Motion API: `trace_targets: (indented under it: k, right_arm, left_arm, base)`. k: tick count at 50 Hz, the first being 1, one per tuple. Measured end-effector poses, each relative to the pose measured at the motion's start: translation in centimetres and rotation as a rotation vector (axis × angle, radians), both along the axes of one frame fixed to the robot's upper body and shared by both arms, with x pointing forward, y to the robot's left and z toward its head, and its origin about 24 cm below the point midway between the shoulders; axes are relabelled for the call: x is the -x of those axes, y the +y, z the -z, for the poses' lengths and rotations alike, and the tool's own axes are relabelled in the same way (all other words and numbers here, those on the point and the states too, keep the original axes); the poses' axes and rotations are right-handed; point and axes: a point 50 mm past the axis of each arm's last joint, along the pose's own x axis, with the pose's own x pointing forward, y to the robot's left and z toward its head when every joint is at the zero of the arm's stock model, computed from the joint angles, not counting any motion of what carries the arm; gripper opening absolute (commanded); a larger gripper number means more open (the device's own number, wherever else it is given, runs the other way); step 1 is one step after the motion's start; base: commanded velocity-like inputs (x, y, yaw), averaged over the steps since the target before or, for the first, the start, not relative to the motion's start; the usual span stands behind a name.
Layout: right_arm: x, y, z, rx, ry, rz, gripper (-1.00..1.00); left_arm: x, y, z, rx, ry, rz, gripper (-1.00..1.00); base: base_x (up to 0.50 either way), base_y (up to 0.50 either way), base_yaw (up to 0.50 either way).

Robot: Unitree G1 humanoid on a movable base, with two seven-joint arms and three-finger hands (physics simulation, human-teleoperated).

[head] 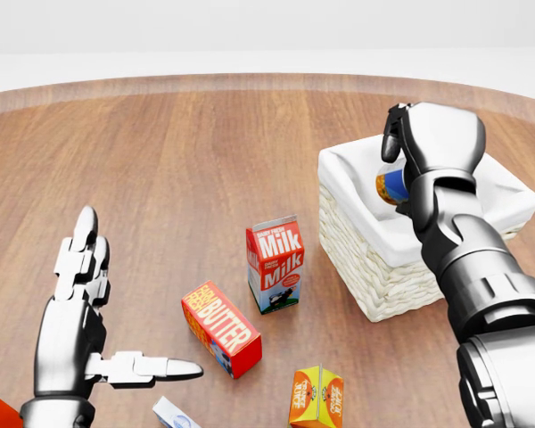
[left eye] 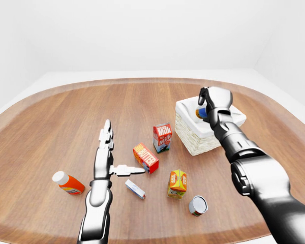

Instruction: Pick up the alphabet soup and the tomato sauce, and put them in the basket.

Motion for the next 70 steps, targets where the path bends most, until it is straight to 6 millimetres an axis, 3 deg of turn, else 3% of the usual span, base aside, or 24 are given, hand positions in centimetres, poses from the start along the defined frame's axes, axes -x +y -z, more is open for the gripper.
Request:
trace_targets:
  k: [27, 28, 29, 30, 31, 57, 70]
  right_arm:
    - [0.1, -0.2, 0.5, 0.031, 0.024, 0.02, -1.0]
    - [0.1, -0.2, 0.5, 0.031, 0.025, 0.021, -0.8]
    - [0.1, -0.2, 0.5, 0.032, 0.025, 0.022, -0.12]
    - [0.1, -0.3, 0.6, 0.033, 0.026, 0.023, 0.25]
    - [0.1, -0.3, 0.6, 0.035, 0.027, 0.024, 1.0]
    - [0.1, -0.3, 0.2, 0.047, 0.018, 0.026, 1.0]
    - [-0.2, -0.4, -1.1, 0.016, -0.028, 0.013, 1.0]
  left_arm:
    - [0.0, 0.0, 0.0, 0.002, 0.0, -0.002, 1.0]
    - [0.0, 0.0, 0.0, 0.002, 0.0, -0.002, 1.0]
    - [0.0, 0.0, 0.0, 0.002, 0.001, -0.002, 1.0]
    - [0.0, 0.0, 0.0, 0.002, 0.001, -0.002, 1.0]
    - [0.0, 0.0, 0.0, 0.002, 0.002, -0.002, 1.0]
    - [0.0, 0.0, 0.1, 0.0, 0.006, 0.001, 1.0]
    - [0.0, 0.0, 0.1, 0.001, 0.003, -0.001, 1.0]
  base:
    - [0.0, 0.0, 0.0]
    - [0.0, 0.0, 0.0]
    - [0.0, 0.0, 0.0]
    - [0.0, 0.0, 0.0]
    - [0.0, 0.0, 0.0]
    - [0.0, 0.0, 0.0]
    - [0.0, 0.0, 0.0]
